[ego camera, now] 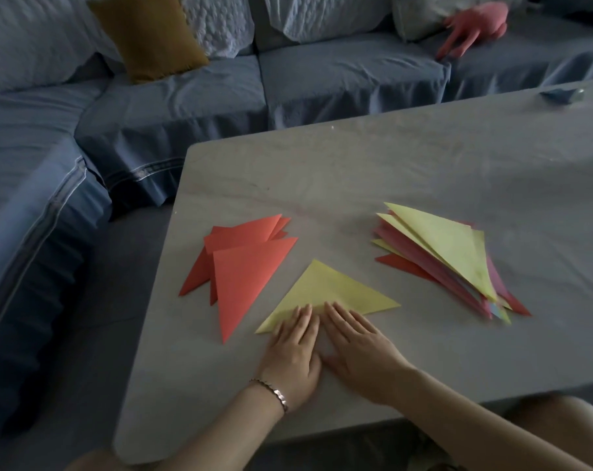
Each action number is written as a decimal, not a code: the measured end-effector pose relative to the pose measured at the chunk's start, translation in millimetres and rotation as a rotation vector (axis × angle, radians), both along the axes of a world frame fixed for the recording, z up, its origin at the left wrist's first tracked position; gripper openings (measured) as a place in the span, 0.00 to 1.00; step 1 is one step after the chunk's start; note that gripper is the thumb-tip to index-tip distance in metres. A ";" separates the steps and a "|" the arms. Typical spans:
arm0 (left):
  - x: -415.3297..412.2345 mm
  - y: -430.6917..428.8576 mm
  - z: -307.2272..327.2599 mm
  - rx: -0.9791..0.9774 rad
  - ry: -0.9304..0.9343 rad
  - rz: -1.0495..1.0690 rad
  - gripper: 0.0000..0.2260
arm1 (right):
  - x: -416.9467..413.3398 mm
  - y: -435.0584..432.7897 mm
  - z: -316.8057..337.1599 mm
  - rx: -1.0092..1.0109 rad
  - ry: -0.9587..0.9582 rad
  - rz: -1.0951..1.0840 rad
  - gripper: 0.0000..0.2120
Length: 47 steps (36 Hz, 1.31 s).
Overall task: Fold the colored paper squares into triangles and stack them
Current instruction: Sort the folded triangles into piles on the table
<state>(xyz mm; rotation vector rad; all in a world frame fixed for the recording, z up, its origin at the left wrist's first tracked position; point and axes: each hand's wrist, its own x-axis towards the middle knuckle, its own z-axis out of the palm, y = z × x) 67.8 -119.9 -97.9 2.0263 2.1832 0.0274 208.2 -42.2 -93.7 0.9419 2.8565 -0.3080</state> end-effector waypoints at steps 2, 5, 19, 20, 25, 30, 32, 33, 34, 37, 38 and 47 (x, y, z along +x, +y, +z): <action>0.3 -3.5 2.0 -0.007 0.011 0.017 0.25 | 3.0 2.1 10.0 0.073 -0.056 0.006 0.37; -1.2 -7.9 8.1 0.011 -0.033 0.090 0.27 | 13.9 10.1 15.0 0.071 -0.122 -0.027 0.38; -34.9 -40.1 14.9 -0.059 -0.060 0.187 0.30 | 76.9 27.5 8.3 -0.014 -0.181 -0.225 0.33; -36.2 -42.8 14.6 -0.037 -0.019 0.197 0.31 | 77.0 26.9 8.9 -0.013 -0.169 -0.224 0.33; -43.5 -47.4 11.8 0.213 0.122 0.211 0.21 | 76.0 25.9 17.1 0.051 -0.099 -0.186 0.39; -54.7 -42.7 17.7 0.428 0.116 0.210 0.15 | 63.0 34.8 26.3 0.004 0.182 -0.310 0.16; -63.9 -39.4 21.2 0.501 0.064 0.259 0.13 | 52.1 40.3 31.7 -0.084 0.293 -0.438 0.17; -68.0 -36.6 24.4 0.503 0.038 0.312 0.13 | 45.7 42.6 35.2 -0.109 0.333 -0.466 0.20; -71.2 -33.1 27.4 0.497 0.019 0.370 0.12 | 39.1 45.3 36.2 -0.118 0.320 -0.465 0.22; -79.1 -20.5 29.7 0.354 -0.055 0.576 0.16 | 17.2 53.7 39.8 -0.175 0.136 -0.461 0.34; -81.3 -16.5 29.7 0.260 -0.097 0.637 0.21 | 9.7 56.1 41.5 -0.192 0.074 -0.467 0.38; -75.5 -0.7 27.9 0.209 -0.281 0.748 0.24 | -22.1 65.4 46.0 -0.391 -0.062 -0.577 0.32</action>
